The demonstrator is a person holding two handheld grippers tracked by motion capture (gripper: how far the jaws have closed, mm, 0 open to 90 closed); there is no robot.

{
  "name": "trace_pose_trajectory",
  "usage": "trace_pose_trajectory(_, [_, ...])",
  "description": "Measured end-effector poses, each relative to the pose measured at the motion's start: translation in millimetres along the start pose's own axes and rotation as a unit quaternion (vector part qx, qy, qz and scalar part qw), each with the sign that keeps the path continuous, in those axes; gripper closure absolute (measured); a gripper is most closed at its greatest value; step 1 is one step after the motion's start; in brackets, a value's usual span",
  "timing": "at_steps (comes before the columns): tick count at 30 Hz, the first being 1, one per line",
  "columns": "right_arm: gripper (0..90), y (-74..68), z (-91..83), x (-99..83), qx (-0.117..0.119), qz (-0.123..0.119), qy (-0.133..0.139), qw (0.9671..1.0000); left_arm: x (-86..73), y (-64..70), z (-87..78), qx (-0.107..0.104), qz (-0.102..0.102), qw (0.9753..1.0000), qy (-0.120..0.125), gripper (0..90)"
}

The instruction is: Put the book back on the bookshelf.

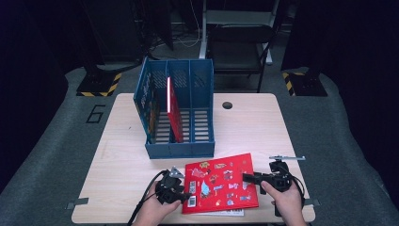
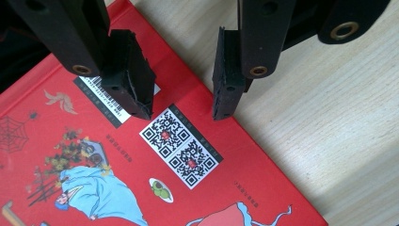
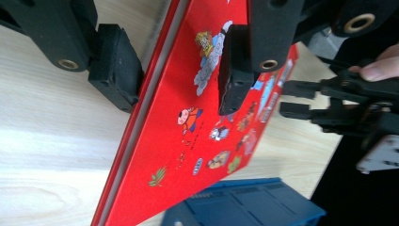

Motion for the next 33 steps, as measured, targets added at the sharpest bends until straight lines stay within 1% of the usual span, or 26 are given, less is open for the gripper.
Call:
trace_pose_trajectory(3, [51.7,-5.6,1.2,2.1,0.015,0.0,-0.005,0.9999,-1.0,-0.6,-0.2,-0.004,-0.004,1.0,-0.003,60.6])
trace_pose_trajectory(7, [51.7,-6.2,4.2,2.9,0.006,-0.002,-0.006,1.0,-1.0,-1.4,-0.2,0.0,-0.001,1.0,0.0,61.2])
trace_pose_trajectory(10, [51.6,-5.9,5.0,2.5,0.007,-0.001,-0.011,0.9999,-1.0,-2.1,-0.1,0.003,-0.005,1.0,0.001,60.7])
trace_pose_trajectory(12, [51.1,-7.6,5.3,2.4,0.009,-0.001,-0.012,0.9999,-1.8,-3.2,-0.9,0.007,-0.002,1.0,-0.004,60.0])
trace_pose_trajectory(14, [50.5,-8.5,5.9,2.4,0.005,-0.007,-0.011,0.9999,-1.7,-3.3,-1.3,0.009,-0.001,0.9999,-0.007,60.0])
trace_pose_trajectory(15, [50.4,-9.8,5.5,1.9,0.005,-0.005,-0.015,0.9999,-1.2,-2.6,-0.8,0.009,-0.006,0.9999,-0.004,59.9])
trace_pose_trajectory(16, [50.4,-10.4,5.6,1.8,0.006,-0.005,-0.015,0.9999,-1.8,-3.4,-1.6,0.008,-0.001,0.9999,-0.01,59.8])
trace_pose_trajectory(17, [50.4,-10.8,5.6,2.0,0.006,-0.006,-0.014,0.9999,-2.0,-3.9,-1.8,0.006,0.0,0.9999,-0.012,59.6])
trace_pose_trajectory(18, [50.4,-11.0,5.6,2.4,0.005,-0.007,-0.013,0.9999,-1.5,-3.9,-1.2,0.007,-0.006,0.9999,-0.006,59.3])
trace_pose_trajectory(20, [50.4,-12.4,5.1,3.3,0.008,-0.006,-0.013,0.9999,-1.6,-4.4,-1.5,0.007,-0.005,0.9999,-0.008,58.7])
trace_pose_trajectory(21, [50.4,-12.3,5.2,4.2,0.01,-0.011,-0.01,0.9999,-1.6,-4.5,-1.7,0.008,-0.004,0.9999,-0.009,58.6])
trace_pose_trajectory(23, [50.4,-14.5,4.7,5.3,0.009,-0.007,-0.008,0.9999,-1.4,-5.1,-1.8,0.01,-0.007,0.9999,-0.009,57.3])
trace_pose_trajectory(24, [50.4,-15.7,4.5,5.8,0.009,-0.008,-0.009,0.9999,-1.5,-5.3,-1.8,0.006,-0.009,0.9999,-0.008,56.8])
trace_pose_trajectory(25, [50.4,-16.8,4.3,6.5,0.008,-0.009,-0.008,0.9999,-2.3,-5.7,-2.7,0.004,-0.007,0.9999,-0.015,56.7])
trace_pose_trajectory(28, [50.4,-20.4,3.5,9.0,0.01,-0.011,-0.004,0.9999,-2.0,-6.0,-2.8,0.005,-0.005,0.9999,-0.016,56.6])
trace_pose_trajectory(29, [50.4,-20.6,3.7,9.9,0.01,-0.017,-0.001,0.9998,-1.5,-5.8,-2.2,0.006,-0.009,0.9999,-0.012,56.6])
trace_pose_trajectory(31, [49.8,-21.6,3.6,10.2,0.008,-0.018,-0.003,0.9998,-1.9,-6.9,-2.4,0.002,-0.009,0.9998,-0.015,56.2])
trace_pose_trajectory(32, [49.7,-22.1,3.5,9.8,0.006,-0.014,-0.007,0.9999,-1.8,-7.1,-1.9,0.0,-0.015,0.9998,-0.011,56.2])
trace_pose_trajectory(33, [49.5,-20.8,4.5,10.3,0.005,-0.019,-0.003,0.9998,-1.9,-6.8,-1.6,-0.005,-0.02,0.9997,-0.01,56.3])
Point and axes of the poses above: each handheld gripper's, and its own axes: z roughly forward along the jaws, x roughly out of its top, y roughly to its right, the point moved 8 cm from there along z, roughly forward along the jaws, and after that the axes turned 10 degrees about -x, right-handed, at the moved point
